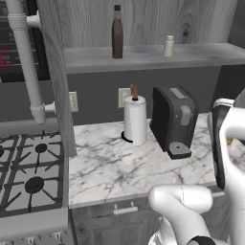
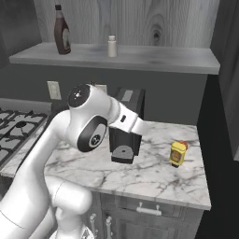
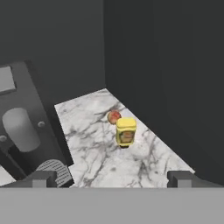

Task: There are various items on the counter. Only move the condiments/shakers into the cabinet.

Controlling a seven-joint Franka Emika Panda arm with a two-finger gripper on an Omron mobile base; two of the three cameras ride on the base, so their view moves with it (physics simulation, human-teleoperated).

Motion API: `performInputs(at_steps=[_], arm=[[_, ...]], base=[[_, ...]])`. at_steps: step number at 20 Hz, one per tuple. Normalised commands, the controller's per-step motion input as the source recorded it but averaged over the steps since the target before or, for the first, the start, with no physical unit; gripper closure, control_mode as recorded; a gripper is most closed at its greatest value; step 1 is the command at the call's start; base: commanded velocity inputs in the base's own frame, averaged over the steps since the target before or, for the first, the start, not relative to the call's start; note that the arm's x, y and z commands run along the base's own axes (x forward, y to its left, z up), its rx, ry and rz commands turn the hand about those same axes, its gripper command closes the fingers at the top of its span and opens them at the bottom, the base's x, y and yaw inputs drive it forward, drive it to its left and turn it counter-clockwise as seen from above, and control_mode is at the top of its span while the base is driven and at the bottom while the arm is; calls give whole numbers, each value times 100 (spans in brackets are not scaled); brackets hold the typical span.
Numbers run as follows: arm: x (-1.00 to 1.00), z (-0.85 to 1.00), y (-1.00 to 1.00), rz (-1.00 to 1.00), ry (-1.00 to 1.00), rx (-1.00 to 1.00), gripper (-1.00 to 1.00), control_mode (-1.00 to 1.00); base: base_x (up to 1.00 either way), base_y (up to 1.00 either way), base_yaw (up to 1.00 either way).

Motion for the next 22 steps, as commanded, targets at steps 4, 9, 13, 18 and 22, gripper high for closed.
performInputs(at_steps=[4, 9, 13, 18, 22], arm=[[2, -7, -51, 0, 5, 6, -100, -100], [24, -10, -37, 0, 16, 7, -100, -100], [33, -13, -11, 0, 24, 3, -100, -100], [24, -21, -23, 0, 30, 1, -100, -100], [3, -32, -38, 0, 17, 3, -100, -100]], base=[[0, 0, 0], [0, 0, 0], [0, 0, 0], [0, 0, 0], [0, 0, 0]])
